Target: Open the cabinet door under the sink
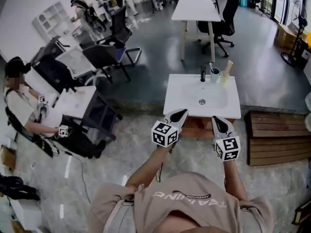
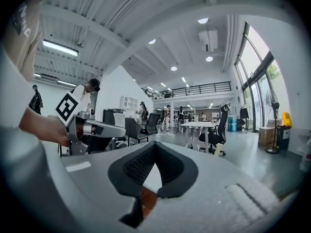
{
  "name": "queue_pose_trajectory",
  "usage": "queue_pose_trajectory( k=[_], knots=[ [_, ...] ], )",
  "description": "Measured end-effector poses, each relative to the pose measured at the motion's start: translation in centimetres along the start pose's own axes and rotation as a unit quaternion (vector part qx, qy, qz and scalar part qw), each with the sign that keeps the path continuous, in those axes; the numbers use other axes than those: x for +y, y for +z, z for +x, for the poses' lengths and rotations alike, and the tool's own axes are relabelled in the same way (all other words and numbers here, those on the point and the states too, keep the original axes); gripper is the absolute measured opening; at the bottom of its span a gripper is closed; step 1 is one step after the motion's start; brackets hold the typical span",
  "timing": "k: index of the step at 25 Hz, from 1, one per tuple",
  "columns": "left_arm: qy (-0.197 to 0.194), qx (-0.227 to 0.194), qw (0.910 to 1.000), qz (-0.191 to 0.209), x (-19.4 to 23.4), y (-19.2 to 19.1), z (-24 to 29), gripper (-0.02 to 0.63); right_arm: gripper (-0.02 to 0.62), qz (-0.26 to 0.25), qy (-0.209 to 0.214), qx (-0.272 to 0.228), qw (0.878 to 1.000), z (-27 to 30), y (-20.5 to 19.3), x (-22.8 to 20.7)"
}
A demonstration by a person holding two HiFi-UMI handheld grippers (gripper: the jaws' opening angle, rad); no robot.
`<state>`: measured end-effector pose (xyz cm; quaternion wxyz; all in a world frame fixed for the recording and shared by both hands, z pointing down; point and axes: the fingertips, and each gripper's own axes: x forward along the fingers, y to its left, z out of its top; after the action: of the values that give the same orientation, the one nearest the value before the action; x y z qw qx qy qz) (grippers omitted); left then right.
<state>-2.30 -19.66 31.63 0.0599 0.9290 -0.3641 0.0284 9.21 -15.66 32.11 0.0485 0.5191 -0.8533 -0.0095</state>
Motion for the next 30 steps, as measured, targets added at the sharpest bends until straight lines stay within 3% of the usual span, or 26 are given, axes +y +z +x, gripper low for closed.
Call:
queue_pose_trajectory(
  k=[12,19,30],
  knots=[
    [0.034,-0.072,0.9943,0.071,0.2,6.6,-1.2,0.015,0.002,-0.037,-0.017,-0.057,0.998,-2.2,6.0,-2.8],
    [0.045,-0.065,0.9950,0.061,0.0,4.8,-1.9,0.015,0.002,-0.062,-0.026,-0.047,0.997,-3.6,5.7,-2.3],
    [0.034,-0.049,0.9970,0.050,-1.3,3.0,-2.5,0.015,0.001,-0.043,-0.034,-0.034,0.998,-5.1,4.0,-1.5]
  ],
)
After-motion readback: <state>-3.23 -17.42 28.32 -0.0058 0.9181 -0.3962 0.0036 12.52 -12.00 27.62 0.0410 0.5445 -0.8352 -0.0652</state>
